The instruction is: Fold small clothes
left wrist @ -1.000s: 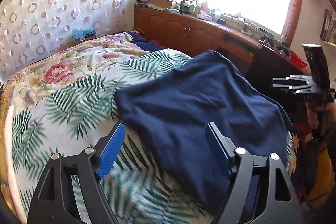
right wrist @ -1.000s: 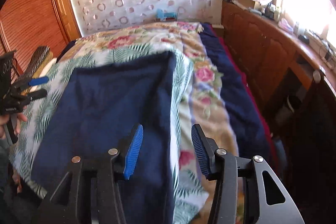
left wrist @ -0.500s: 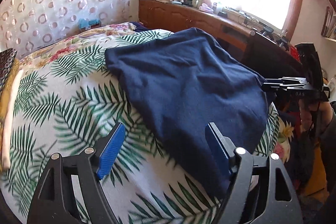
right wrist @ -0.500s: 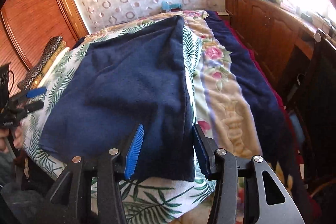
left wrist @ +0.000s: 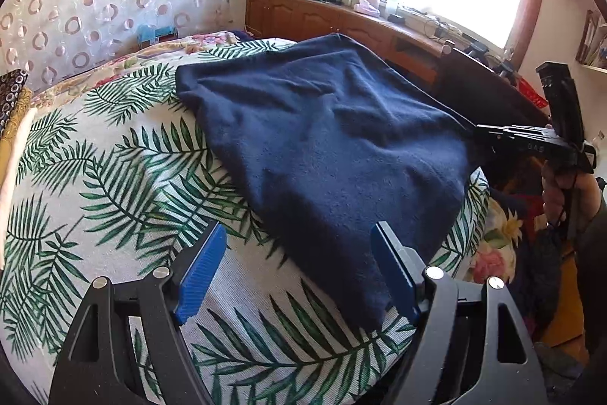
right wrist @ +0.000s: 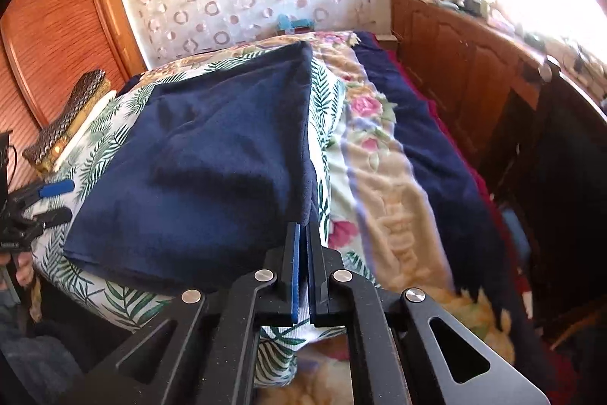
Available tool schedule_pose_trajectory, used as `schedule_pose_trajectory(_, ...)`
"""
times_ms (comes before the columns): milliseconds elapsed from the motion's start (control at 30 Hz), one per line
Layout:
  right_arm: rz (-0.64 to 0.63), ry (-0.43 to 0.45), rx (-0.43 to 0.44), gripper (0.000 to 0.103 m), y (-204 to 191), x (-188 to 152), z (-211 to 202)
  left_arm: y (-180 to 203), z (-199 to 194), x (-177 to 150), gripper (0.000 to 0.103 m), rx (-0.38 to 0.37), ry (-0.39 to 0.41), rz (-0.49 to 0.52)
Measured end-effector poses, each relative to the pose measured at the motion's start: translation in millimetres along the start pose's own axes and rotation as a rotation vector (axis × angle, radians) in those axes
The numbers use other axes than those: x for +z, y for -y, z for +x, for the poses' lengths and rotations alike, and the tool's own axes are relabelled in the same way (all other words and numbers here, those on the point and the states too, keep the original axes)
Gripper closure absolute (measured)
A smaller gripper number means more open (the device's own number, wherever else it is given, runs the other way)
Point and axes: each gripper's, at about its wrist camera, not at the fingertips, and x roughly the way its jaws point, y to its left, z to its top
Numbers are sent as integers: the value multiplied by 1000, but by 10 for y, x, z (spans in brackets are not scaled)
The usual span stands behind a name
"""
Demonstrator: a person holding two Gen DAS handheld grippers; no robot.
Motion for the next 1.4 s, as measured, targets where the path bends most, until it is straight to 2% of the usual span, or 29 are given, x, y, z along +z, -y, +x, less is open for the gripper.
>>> schedule_pose_trajectory(200,8,59,-28,99,-91,-4,-134,60,31,-59,24,4,-20,12)
schedule_pose_trajectory(300,-5,85,-29,84,-172,-2,-204,68,50,-90,24,-14,-30,-5)
schedule_pose_trajectory(433,-79,106,-2,55,-408,-27,-234,112,74,-173,24,-69,-54,-25)
schedule_pose_trajectory(533,-126,101,11,54,-608,-58,-192,155,62,-225,27,-109,-51,-16)
schedule_pose_trajectory(567,-136,99,22,54,-672,-71,-170,165,58,-242,30,-127,-49,-18)
schedule_pose_trajectory(600,-143,97,28,54,-716,-79,-150,170,61,-252,38,-137,-53,-23)
schedule_pose_trajectory(633,-150,96,33,54,-755,-88,-126,172,70,-258,50,-148,-57,-29)
schedule_pose_trajectory(700,-163,89,42,54,-832,-106,-81,194,97,-272,65,-186,-72,-38)
schedule_pose_trajectory(800,-182,72,65,54,-897,-118,-22,244,97,-256,92,-176,-70,-8)
schedule_pose_trajectory(833,-188,61,79,54,-922,-125,-5,239,80,-239,96,-182,-63,-11)
schedule_pose_trajectory(933,-228,42,107,53,-971,-141,29,210,-30,-144,98,-200,-22,-22)
schedule_pose_trajectory(1033,-273,30,120,40,-1023,-145,59,209,-199,34,98,-198,39,-18)
schedule_pose_trajectory(1167,-336,18,147,37,-1117,-164,92,240,-348,255,98,-210,88,-8)
schedule_pose_trajectory(1300,-393,10,114,37,-1117,-183,132,298,-463,473,98,-200,134,21)
schedule_pose_trajectory(1400,-446,36,67,37,-1062,-155,117,298,-485,577,98,-195,154,25)
